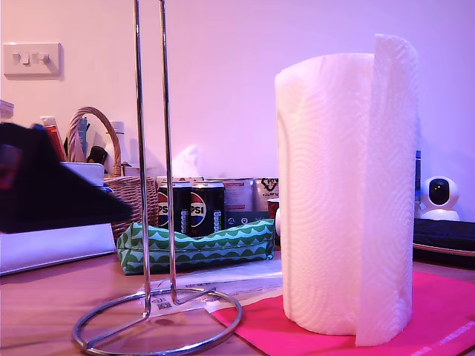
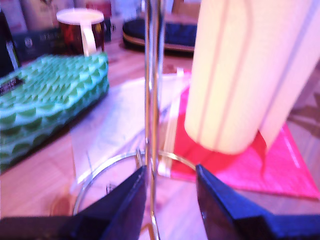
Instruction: Insert the paper towel roll into the metallic stand.
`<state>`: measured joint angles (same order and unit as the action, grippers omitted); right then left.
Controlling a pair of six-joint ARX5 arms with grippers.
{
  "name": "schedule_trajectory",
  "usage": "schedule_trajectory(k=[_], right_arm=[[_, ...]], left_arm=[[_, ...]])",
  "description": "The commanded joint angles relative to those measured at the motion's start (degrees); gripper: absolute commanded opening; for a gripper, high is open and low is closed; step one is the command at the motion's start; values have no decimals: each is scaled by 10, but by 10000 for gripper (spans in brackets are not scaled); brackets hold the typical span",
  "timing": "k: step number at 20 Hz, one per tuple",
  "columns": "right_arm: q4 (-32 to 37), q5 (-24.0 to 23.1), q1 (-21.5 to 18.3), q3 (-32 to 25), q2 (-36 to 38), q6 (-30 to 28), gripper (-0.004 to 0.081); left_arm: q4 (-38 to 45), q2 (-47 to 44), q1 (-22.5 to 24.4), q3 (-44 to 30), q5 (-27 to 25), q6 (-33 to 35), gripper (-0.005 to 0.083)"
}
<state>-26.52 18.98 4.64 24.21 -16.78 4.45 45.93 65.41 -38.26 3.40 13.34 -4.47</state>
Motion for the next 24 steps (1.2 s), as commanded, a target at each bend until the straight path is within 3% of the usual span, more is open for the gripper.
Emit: schedule_trajectory(k=[1,9,13,19,23,24], right_arm=[[5,2,3,4,-3,-1,2],[5,2,3,5,-3,-1,2],[5,2,3,5,-3,-1,2],[5,2,3,5,-3,-2,2],[8,2,3,5,-3,-2,2],[11,2,3,5,-3,-2,5]], left_arm=[[40,38,-2,-9,-2,-17,275],[7,162,-2,79,-10,-31,274],[-20,227,-2,116,-45,-31,272],[-47,246,0,137,-44,-30,258],[-46,246,0,137,-43,-20,-19],[-46,246,0,137,-37,-19,-23]])
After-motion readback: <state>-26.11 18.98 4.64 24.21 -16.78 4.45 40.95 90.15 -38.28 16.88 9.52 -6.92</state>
